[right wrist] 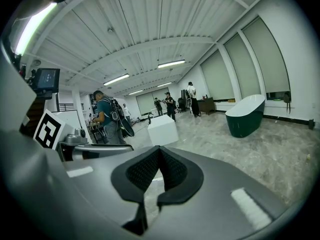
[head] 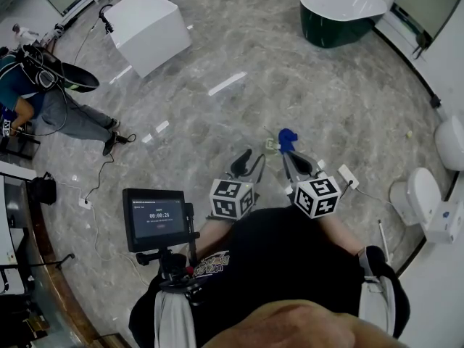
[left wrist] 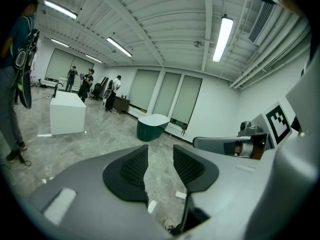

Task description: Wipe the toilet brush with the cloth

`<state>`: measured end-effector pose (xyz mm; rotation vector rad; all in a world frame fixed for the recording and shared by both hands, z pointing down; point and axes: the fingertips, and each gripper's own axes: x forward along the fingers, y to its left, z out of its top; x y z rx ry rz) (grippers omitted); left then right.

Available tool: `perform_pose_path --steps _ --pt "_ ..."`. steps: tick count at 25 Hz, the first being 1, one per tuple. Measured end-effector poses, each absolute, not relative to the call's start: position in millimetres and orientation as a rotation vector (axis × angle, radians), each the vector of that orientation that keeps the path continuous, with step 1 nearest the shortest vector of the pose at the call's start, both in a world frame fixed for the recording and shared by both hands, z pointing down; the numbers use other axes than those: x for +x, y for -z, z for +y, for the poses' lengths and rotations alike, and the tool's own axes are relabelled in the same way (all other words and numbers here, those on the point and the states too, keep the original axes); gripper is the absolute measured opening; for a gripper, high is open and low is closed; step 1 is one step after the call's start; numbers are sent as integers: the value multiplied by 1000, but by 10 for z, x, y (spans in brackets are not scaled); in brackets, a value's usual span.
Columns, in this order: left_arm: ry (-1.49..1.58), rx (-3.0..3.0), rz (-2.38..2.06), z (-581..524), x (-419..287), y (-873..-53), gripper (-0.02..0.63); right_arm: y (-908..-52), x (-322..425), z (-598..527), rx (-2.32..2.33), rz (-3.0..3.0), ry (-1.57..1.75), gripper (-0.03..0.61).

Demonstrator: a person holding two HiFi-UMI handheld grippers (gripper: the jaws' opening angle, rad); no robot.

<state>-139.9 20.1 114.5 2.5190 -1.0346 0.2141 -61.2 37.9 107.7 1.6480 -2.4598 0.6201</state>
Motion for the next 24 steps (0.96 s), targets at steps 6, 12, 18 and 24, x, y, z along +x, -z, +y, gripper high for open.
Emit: perform_pose_path --steps 6,12,18,24 --pt "-216 2516 -1039 203 -1414 -1160 160 -1085 -637 377 1639 -2464 -619 0" --pt "-222 2518 -1037 207 -1409 -1152 158 -1073 -637 381 1640 -2467 -618 0" --pt "-225 2522 -1033 214 -1400 -1139 158 -1059 -635 387 1639 -2468 -614 0" --pt "-222 2524 -1032 199 -1404 -1151 158 -1057 -633 378 1635 -2470 -610 0"
